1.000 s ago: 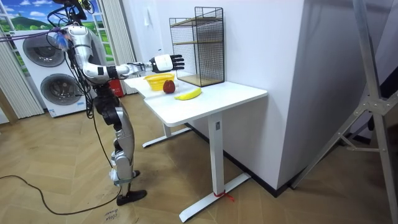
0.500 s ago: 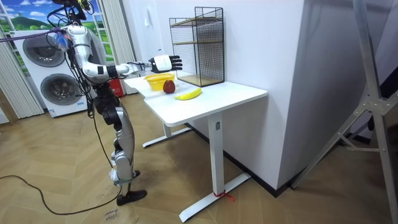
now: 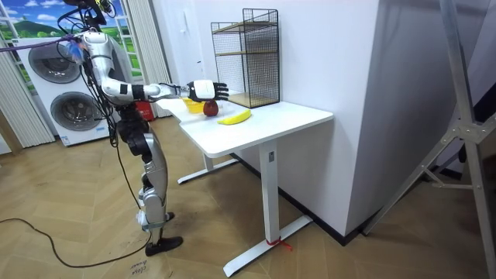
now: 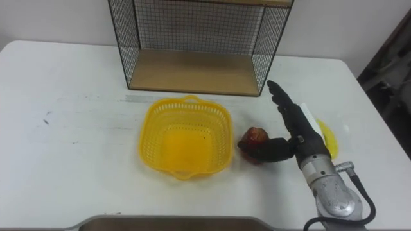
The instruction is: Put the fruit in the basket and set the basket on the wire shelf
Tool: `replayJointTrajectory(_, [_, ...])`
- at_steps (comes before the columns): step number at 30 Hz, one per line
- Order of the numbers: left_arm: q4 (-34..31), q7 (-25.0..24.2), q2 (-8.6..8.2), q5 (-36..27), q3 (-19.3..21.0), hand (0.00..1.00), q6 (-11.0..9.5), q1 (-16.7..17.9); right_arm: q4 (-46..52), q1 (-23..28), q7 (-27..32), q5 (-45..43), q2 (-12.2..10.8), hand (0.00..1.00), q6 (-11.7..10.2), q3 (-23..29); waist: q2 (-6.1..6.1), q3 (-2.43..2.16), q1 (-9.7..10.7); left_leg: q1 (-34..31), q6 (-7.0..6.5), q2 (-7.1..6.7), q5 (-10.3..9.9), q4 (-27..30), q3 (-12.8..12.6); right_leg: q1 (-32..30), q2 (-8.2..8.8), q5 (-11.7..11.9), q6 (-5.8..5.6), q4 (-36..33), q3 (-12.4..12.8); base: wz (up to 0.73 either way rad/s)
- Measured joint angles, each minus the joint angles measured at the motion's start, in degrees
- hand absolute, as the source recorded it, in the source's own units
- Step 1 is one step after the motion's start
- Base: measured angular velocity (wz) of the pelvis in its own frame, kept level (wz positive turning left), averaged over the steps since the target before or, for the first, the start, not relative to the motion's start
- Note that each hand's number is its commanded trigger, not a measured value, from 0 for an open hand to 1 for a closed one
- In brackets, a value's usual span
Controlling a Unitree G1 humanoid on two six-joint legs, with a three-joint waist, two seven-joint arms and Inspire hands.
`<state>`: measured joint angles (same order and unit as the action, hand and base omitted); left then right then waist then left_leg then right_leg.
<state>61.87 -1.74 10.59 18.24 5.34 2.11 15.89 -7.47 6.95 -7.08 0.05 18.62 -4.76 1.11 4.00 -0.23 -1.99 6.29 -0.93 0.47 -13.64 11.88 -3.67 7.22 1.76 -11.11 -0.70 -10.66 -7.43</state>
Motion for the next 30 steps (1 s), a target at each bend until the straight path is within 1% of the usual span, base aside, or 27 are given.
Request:
replayJointTrajectory(6, [0.0, -0.12, 0.06, 0.0, -0.01, 0.0, 0.0, 0.09, -0.75, 0.0, 0.08, -0.23, 0.0, 0.0, 0.01, 0.01, 0.02, 0.02, 0.05, -0.04, 0.0, 0.01, 0.0, -0.03, 0.05, -0.02, 0.0, 0.0, 0.0, -0.01, -0.07, 0.0])
replayJointTrajectory(13, [0.0, -0.18, 0.54, 0.02, -0.04, 0.0, -0.01, 0.16, -0.77, -0.01, 0.07, -0.22, 0.0, 0.0, 0.01, 0.01, 0.28, 0.23, 0.04, -0.1, 0.0, 0.0, 0.0, -0.04, 0.03, -0.04, 0.0, 0.0, 0.0, 0.01, -0.1, 0.0])
replayJointTrajectory(25, [-0.11, -0.18, 1.49, 0.06, -0.08, 0.0, -0.02, -0.08, -1.22, -0.01, -0.02, -0.21, 0.0, 0.0, 0.01, 0.01, 0.22, 0.58, 0.06, -0.71, 0.0, -0.03, 0.0, -0.11, 0.57, -0.34, 0.0, 0.0, 0.0, 0.06, -0.6, 0.02])
replayJointTrajectory(30, [-0.1, -0.23, 1.53, 0.1, -0.14, 0.0, 0.0, -0.09, -1.77, -0.01, -0.04, -0.2, 0.0, 0.0, 0.01, 0.0, 0.38, 0.58, 0.07, -0.72, 0.0, -0.04, 0.0, -0.05, 0.57, -0.36, 0.01, 0.0, 0.0, 0.1, -0.61, 0.0])
